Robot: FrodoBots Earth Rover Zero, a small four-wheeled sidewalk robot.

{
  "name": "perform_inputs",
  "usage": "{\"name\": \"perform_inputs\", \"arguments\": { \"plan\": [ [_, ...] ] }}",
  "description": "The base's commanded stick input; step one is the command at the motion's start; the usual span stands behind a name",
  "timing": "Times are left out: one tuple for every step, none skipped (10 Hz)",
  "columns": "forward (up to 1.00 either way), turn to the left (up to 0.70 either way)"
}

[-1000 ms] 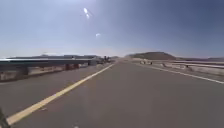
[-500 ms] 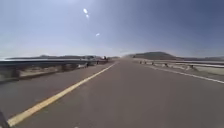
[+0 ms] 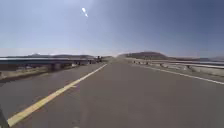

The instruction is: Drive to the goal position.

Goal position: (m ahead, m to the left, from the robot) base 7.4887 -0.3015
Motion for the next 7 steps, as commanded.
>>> {"name": "perform_inputs", "arguments": {
  "plan": [
    [1.00,0.00],
    [1.00,0.00],
    [1.00,0.00],
    [1.00,0.00],
    [1.00,0.00],
    [1.00,0.00],
    [1.00,0.00]
  ]
}}
